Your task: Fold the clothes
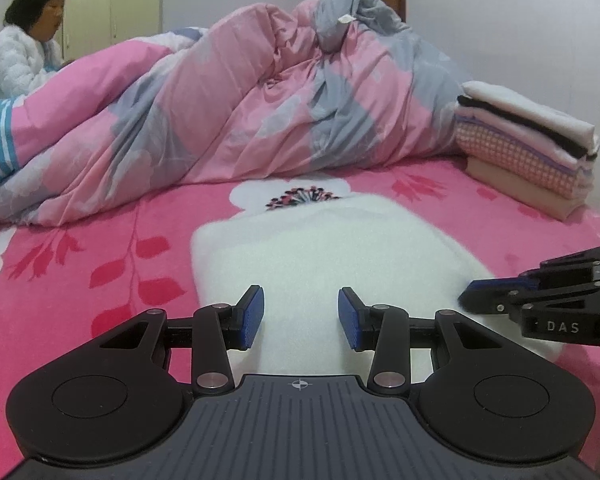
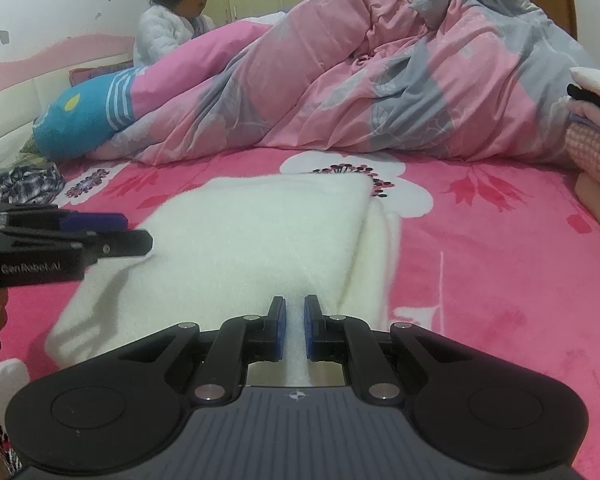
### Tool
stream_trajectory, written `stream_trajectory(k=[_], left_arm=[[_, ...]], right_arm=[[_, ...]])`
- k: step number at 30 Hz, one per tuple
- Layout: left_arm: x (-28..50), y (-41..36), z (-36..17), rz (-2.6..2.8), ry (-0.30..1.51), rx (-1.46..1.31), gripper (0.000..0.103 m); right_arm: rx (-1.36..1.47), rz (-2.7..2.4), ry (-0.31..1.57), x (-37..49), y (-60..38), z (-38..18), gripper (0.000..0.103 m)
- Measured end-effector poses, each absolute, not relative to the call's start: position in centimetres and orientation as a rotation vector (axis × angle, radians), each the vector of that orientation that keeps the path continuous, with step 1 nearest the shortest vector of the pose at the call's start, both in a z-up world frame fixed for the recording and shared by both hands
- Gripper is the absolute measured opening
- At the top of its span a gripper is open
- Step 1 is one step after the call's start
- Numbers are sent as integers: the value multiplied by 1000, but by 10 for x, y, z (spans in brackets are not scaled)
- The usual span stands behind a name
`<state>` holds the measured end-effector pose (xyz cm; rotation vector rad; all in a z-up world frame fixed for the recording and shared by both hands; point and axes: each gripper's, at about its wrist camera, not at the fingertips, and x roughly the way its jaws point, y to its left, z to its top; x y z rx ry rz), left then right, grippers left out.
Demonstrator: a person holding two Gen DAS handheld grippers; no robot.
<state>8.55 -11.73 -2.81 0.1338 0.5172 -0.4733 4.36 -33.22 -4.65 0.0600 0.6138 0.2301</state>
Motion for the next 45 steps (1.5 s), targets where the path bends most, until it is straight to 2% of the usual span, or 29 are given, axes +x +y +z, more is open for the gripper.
stream_trajectory(k=[22,33,45], left_arm=[[82,-127,-42,-469,525,174,41],[83,-123,-44,-487,522,164,41],[84,-122,-44,-493,522,159,41]], right_arm=[[35,189,616,38,-324,-46,10],[-61,148,656,25,-313,-40,22],[-31,200,630,7,-305,-19,23]])
